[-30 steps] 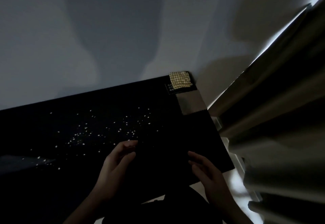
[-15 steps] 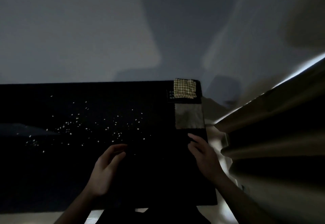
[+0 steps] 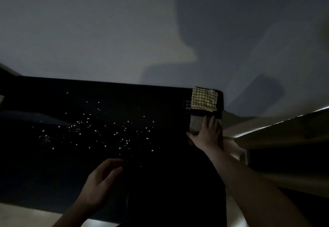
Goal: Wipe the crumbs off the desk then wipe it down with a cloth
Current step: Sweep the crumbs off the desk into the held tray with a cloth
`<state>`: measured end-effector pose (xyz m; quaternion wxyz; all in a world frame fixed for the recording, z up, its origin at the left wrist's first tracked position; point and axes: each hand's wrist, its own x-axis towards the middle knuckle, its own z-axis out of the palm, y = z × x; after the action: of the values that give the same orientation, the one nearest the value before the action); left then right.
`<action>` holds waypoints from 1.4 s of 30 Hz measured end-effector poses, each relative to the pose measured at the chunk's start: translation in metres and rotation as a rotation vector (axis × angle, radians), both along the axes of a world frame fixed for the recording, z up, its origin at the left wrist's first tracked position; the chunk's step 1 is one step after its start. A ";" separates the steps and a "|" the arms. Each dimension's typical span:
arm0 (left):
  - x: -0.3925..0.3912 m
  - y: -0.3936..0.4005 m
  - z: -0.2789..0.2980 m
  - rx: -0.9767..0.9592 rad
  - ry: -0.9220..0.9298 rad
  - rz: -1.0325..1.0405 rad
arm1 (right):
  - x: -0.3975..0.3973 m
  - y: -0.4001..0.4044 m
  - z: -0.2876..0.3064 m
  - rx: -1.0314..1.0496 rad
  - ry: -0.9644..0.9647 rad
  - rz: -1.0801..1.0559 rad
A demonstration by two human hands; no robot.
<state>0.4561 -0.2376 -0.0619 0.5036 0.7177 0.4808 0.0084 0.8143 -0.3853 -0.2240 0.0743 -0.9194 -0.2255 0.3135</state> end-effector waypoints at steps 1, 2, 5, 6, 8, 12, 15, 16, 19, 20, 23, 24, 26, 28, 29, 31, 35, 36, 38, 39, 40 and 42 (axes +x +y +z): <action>-0.003 0.000 0.000 0.000 0.005 0.009 | -0.006 0.003 -0.008 -0.023 -0.046 -0.001; -0.007 0.001 -0.001 0.002 0.009 0.018 | -0.014 0.005 -0.014 -0.025 -0.097 -0.004; -0.022 0.003 -0.004 -0.006 0.036 0.034 | -0.034 -0.004 -0.022 0.089 -0.232 0.017; -0.028 0.004 -0.005 -0.011 0.038 0.033 | -0.037 -0.010 -0.022 0.127 -0.264 0.035; -0.038 0.007 -0.005 -0.025 0.040 0.027 | -0.038 -0.018 -0.016 0.215 -0.274 0.007; -0.058 0.017 -0.001 -0.029 0.024 0.004 | -0.068 -0.013 0.030 0.380 0.053 -0.292; -0.077 0.030 0.006 -0.019 -0.010 0.005 | -0.120 0.002 0.080 0.533 0.242 -0.548; -0.085 0.035 0.009 -0.017 -0.024 0.001 | -0.143 0.008 0.094 0.601 0.317 -0.626; -0.116 0.056 0.015 -0.025 -0.061 -0.029 | -0.224 0.025 0.116 0.723 0.342 -0.685; -0.130 0.064 0.017 -0.035 -0.071 -0.040 | -0.251 0.029 0.113 0.736 0.282 -0.688; -0.176 0.090 0.019 -0.060 -0.093 -0.079 | -0.328 0.047 0.117 0.754 0.231 -0.681; -0.193 0.100 0.020 -0.067 -0.098 -0.092 | -0.351 0.054 0.122 0.756 0.270 -0.706; -0.227 0.118 0.024 -0.084 -0.107 -0.110 | -0.393 0.067 0.135 0.778 0.383 -0.773; -0.257 0.134 0.027 -0.080 -0.120 -0.105 | -0.427 0.078 0.143 0.807 0.445 -0.812; -0.270 0.141 0.028 -0.079 -0.128 -0.089 | -0.440 0.083 0.146 0.823 0.445 -0.823; -0.290 0.151 0.036 -0.092 -0.156 -0.047 | -0.461 0.092 0.159 0.851 0.437 -0.826; -0.300 0.167 0.050 -0.105 -0.224 0.001 | -0.480 0.102 0.183 0.950 0.454 -0.768; -0.300 0.169 0.053 -0.106 -0.236 -0.001 | -0.482 0.103 0.181 0.973 0.461 -0.778; -0.298 0.174 0.058 -0.106 -0.253 -0.002 | -0.483 0.108 0.176 0.979 0.489 -0.759; -0.298 0.176 0.060 -0.102 -0.254 0.006 | -0.482 0.110 0.171 0.978 0.515 -0.740; -0.299 0.178 0.061 -0.095 -0.257 0.019 | -0.481 0.115 0.170 0.959 0.533 -0.722; -0.306 0.182 0.064 -0.082 -0.251 0.040 | -0.480 0.126 0.168 0.892 0.525 -0.667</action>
<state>0.1499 -0.0561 0.0020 0.5883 0.6802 0.4282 0.0886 0.3347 -0.2589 -0.0563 0.5989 -0.7128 -0.0094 0.3649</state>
